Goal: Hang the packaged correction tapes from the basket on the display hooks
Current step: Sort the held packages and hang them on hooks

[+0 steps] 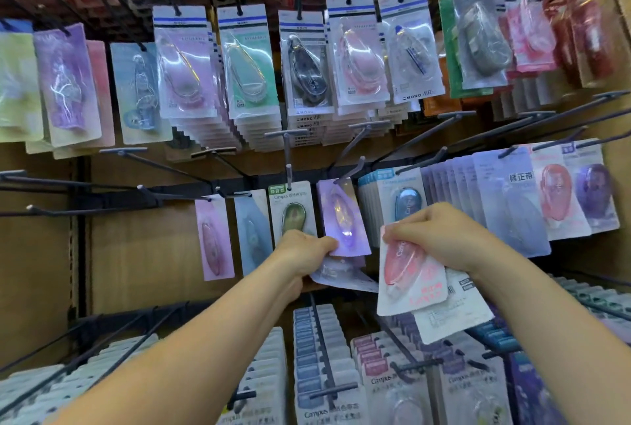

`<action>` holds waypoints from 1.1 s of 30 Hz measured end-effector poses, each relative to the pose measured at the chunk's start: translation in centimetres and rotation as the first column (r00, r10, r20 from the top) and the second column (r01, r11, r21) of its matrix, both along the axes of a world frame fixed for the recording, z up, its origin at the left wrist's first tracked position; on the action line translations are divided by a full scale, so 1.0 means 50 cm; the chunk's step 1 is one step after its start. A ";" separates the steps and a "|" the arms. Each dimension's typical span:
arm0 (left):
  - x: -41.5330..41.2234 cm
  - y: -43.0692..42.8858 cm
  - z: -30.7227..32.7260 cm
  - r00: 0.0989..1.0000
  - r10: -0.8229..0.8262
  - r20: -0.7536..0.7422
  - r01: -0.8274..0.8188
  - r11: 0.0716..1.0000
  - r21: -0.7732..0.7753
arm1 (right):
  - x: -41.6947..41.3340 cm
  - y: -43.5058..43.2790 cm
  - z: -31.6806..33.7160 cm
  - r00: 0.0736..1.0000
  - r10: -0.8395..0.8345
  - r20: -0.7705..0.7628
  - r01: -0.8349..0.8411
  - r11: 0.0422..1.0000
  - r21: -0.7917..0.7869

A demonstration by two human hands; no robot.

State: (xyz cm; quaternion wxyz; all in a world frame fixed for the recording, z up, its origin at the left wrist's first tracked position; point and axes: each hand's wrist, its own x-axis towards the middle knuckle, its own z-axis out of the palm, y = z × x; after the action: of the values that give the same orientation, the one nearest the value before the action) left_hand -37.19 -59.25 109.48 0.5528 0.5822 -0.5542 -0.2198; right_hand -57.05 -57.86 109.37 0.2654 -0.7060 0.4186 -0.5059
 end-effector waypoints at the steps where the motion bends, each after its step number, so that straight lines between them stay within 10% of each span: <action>1: 0.004 -0.008 -0.006 1.000 0.011 0.012 -0.012 1.000 0.018 | -0.004 0.004 -0.003 1.000 0.000 0.025 0.000 1.000 -0.013; 11: 0.067 0.037 -0.005 0.984 0.004 0.175 -0.025 0.993 0.119 | -0.009 0.033 -0.038 0.932 0.164 0.323 -0.140 0.985 -0.098; 19: 0.094 0.185 -0.010 0.951 -0.298 -0.081 0.270 0.928 -0.256 | 0.050 0.044 -0.055 0.863 0.242 0.443 -0.169 0.965 -0.198; 26: 0.068 0.205 -0.074 0.831 -0.390 -0.396 0.146 0.841 -0.522 | 0.087 0.060 -0.052 0.838 0.235 0.492 -0.069 0.941 -0.332; 33: 0.034 0.207 -0.115 0.924 -0.292 -0.246 0.166 0.888 -0.428 | 0.101 0.077 -0.073 0.865 0.294 0.407 -0.169 0.934 -0.315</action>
State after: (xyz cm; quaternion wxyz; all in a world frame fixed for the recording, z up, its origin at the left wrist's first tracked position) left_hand -35.49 -48.88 103.72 0.7080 0.3461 -0.5611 -0.2534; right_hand -51.98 -54.03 105.73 0.3154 -0.6454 0.1849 -0.6706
